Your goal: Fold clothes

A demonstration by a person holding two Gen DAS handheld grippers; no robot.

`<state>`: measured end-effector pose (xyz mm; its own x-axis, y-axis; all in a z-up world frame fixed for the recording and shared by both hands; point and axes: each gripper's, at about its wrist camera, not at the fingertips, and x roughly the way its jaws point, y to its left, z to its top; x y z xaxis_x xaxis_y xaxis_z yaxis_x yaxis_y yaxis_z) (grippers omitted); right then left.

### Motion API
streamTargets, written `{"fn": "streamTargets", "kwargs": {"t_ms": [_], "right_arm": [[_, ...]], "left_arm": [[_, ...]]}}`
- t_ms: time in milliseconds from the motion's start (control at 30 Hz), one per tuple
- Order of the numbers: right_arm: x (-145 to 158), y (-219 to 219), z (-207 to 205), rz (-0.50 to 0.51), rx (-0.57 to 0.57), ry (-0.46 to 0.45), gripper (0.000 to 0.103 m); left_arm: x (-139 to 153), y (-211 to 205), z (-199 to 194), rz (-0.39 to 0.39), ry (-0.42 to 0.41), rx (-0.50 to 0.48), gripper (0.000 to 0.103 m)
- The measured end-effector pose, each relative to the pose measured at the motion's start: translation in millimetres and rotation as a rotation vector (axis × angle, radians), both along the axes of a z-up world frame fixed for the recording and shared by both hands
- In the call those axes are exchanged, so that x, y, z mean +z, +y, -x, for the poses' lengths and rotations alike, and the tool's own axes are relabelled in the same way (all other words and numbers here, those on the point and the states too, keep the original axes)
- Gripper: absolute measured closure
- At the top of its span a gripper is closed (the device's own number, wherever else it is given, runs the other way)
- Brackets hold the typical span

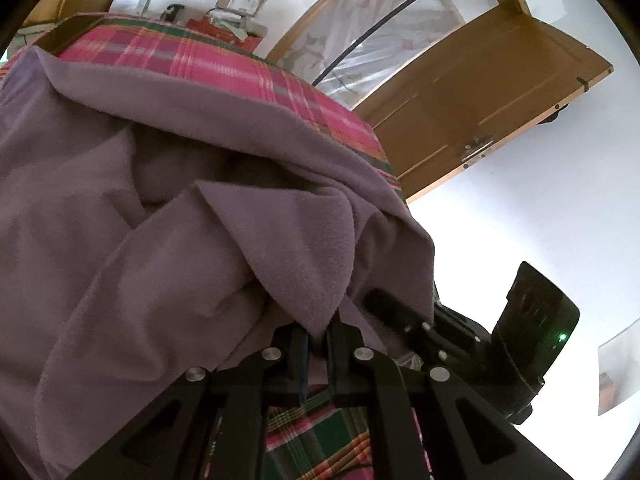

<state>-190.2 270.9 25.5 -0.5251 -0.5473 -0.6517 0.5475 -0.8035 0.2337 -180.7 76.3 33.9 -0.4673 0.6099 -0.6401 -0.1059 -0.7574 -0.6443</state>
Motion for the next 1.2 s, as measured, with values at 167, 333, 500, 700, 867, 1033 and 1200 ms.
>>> {"fn": "streamTargets", "kwargs": {"t_ms": [167,333,500,700,867,1033,1200], "right_arm": [[21,-3,0,-0.023,-0.020,0.079,0.100],[44,-8,7,-0.041,-0.063,0.165,0.100],[62,-11,24,-0.043,-0.136,0.212,0.100],[80,-27,40,-0.079,-0.157,0.296,0.100],[88,-39,63,-0.129,-0.192,0.332,0.100],[87,-42,95,-0.149,-0.255,0.319,0.100],[83,-41,127,-0.177,-0.319,0.306,0.100]], "left_arm": [[15,-24,-13,-0.021,0.050,0.018,0.097],[27,-31,-17,-0.028,0.095,0.043,0.097],[32,-41,-23,-0.026,0.135,0.045,0.097],[31,-65,-35,-0.051,0.141,0.043,0.097],[20,-76,-37,-0.045,0.125,0.048,0.097],[8,-74,-32,-0.042,0.096,0.030,0.097],[-5,-70,-26,-0.032,0.063,-0.002,0.097]]}}
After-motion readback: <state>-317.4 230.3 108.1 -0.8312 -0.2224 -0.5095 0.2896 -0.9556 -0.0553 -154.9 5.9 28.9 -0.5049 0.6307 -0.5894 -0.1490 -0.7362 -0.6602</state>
